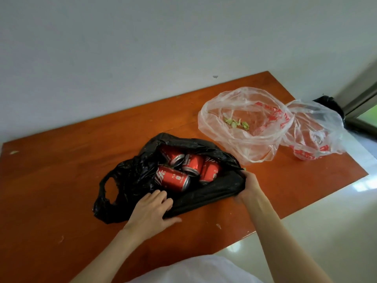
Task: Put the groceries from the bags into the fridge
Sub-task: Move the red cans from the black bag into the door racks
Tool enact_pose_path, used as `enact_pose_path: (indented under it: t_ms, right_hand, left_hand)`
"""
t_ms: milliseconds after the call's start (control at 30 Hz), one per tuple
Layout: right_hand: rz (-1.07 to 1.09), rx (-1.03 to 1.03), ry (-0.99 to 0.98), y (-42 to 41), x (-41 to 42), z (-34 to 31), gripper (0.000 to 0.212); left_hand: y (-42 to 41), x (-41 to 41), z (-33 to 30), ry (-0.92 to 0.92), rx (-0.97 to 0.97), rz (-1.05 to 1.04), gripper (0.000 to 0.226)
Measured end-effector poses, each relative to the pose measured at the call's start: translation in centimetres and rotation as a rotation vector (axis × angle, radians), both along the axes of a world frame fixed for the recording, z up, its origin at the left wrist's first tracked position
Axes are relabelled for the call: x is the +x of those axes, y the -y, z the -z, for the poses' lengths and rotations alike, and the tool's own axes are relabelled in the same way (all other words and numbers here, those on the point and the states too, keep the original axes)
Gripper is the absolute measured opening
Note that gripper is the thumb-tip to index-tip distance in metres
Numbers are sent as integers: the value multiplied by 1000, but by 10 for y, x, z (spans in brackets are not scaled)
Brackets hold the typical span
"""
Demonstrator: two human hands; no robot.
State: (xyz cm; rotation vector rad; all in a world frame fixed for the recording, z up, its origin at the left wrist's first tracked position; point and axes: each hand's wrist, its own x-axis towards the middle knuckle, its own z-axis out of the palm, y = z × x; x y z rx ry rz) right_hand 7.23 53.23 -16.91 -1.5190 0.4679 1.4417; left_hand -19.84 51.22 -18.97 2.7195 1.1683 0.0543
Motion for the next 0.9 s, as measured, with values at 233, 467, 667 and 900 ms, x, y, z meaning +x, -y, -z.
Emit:
enact_pose_path:
  t_ms: [233,467,667,900]
  right_hand:
    - [-496,157,1486,-4,-9,-14,22]
    - [-1434,336,1741,-34,-31,-5,41]
    - [-1828,92,1550,-46,3,1,108]
    - [-1866,81,1428,-46,12,3,106]
  left_hand:
    - [-41,20,-29,160,180,-99,25]
    - [-126,40,-29,-167,148,-4,22]
    - [-179,37,-44,-199,6,-102,90]
    - [-182,59,-39,-128,-13,-154,72]
